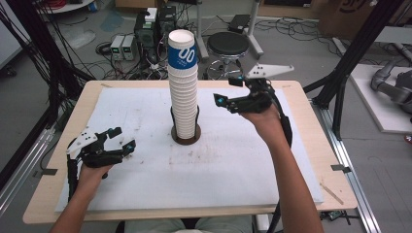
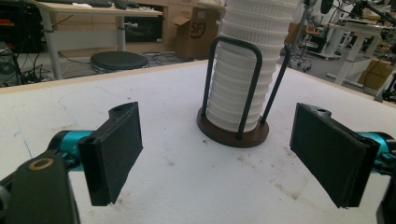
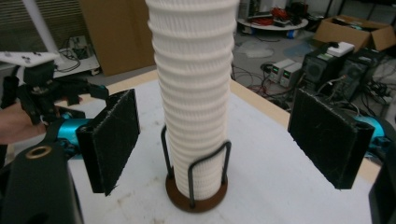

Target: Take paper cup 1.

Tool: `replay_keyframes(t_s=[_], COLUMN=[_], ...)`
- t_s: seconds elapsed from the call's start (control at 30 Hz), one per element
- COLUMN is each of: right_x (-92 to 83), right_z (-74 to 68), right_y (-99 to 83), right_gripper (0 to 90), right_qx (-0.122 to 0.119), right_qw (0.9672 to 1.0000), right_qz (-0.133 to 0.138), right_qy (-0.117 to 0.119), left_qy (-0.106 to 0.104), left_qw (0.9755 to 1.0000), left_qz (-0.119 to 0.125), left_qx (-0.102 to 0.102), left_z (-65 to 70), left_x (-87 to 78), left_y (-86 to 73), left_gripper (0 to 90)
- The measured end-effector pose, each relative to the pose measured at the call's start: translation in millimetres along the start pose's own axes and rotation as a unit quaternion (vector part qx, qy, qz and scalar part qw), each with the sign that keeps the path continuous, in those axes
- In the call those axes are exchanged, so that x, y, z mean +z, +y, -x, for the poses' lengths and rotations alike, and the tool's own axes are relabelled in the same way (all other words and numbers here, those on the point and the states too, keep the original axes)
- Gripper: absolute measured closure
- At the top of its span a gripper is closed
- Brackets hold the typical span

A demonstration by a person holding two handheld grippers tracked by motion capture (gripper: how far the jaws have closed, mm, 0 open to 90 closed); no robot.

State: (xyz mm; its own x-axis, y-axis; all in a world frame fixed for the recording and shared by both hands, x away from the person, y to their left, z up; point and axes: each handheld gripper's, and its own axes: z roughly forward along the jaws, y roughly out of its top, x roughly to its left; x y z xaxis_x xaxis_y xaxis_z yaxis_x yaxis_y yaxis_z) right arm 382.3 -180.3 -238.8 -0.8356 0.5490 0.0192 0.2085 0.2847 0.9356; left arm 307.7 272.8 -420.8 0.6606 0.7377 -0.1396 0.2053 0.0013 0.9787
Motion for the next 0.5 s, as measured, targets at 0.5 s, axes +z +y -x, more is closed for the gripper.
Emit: replay_keyframes(t_s=[0.5], right_x=[31.9], right_z=[-7.6], right_y=[84.5], right_gripper=[17.1], right_qx=[-0.024], right_qw=[0.9997], right_qz=[-0.002], right_qy=[0.010], left_qy=[-0.004], left_qw=[1.0000], left_qz=[-0.001], left_qx=[-0.002], left_z=[-0.8], left_x=[2.5], left_y=[-0.5], left_gripper=[16.6])
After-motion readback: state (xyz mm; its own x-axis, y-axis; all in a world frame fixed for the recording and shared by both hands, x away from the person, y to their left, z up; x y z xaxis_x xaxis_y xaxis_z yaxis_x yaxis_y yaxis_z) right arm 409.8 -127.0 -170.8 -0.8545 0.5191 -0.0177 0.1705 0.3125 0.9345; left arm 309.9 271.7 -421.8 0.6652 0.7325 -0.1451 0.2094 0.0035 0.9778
